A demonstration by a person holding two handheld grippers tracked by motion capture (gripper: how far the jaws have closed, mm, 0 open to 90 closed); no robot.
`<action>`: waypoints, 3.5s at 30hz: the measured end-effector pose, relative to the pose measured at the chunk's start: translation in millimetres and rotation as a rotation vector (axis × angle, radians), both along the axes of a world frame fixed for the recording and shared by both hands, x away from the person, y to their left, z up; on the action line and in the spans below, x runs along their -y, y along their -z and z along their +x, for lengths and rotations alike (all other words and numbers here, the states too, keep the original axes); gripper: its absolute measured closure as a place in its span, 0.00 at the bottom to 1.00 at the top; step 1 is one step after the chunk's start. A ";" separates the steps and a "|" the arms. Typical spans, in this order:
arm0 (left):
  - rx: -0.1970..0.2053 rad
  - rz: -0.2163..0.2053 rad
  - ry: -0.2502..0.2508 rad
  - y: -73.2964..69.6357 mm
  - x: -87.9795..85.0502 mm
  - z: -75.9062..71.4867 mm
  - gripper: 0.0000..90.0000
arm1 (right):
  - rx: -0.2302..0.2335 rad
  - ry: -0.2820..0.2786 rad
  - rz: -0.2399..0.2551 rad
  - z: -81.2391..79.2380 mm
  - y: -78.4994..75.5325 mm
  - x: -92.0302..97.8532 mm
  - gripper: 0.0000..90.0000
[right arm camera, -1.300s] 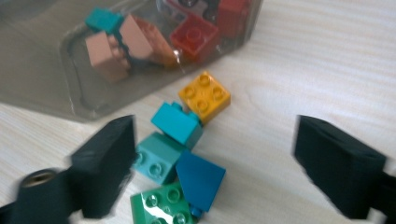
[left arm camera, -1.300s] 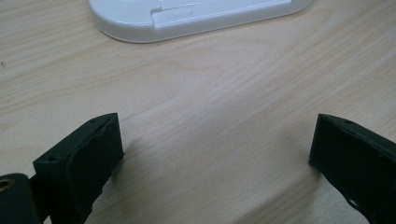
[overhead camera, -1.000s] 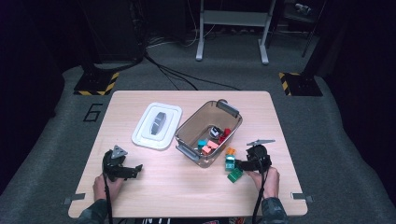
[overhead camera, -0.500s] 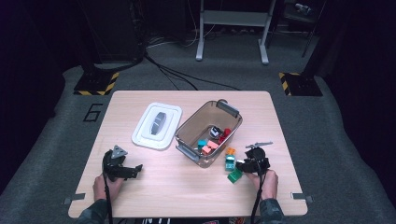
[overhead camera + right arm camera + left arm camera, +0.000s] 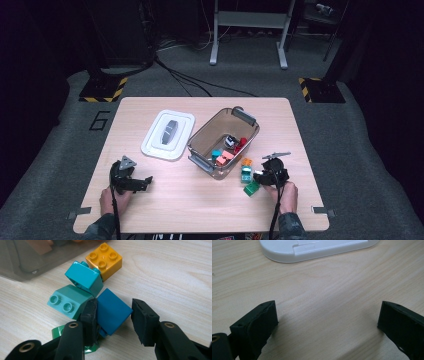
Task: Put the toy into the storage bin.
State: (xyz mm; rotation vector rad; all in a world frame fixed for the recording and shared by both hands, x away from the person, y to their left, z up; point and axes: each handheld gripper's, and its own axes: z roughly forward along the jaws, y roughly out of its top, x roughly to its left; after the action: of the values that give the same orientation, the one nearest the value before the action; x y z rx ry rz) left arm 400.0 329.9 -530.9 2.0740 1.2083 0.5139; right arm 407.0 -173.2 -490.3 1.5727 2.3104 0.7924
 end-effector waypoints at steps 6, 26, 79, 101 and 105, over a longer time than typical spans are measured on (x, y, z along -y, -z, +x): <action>0.000 0.000 0.001 0.0 0.0 0.0 0.03 | -0.002 0.001 -0.011 1.9 5.0 -0.6 0.64; 0.000 0.000 -0.001 0.0 0.0 0.0 0.03 | 0.053 0.038 0.049 2.8 -17.0 11.9 0.66; -0.001 0.001 0.000 -0.1 -0.1 0.0 0.03 | 0.226 -0.115 0.025 49.1 -145.9 -39.5 0.66; 0.000 0.002 -0.002 -0.2 0.0 0.0 0.03 | 0.093 -0.247 -0.032 50.7 -109.6 -79.2 0.66; 0.000 0.002 -0.003 -0.1 0.1 0.0 0.03 | 0.089 -0.253 -0.031 49.7 -106.9 -82.1 0.66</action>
State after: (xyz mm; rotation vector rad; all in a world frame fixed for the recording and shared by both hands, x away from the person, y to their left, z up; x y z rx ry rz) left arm 400.0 329.8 -530.8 2.0742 1.2110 0.5162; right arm 456.7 -91.2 -383.4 1.2212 2.4733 0.8581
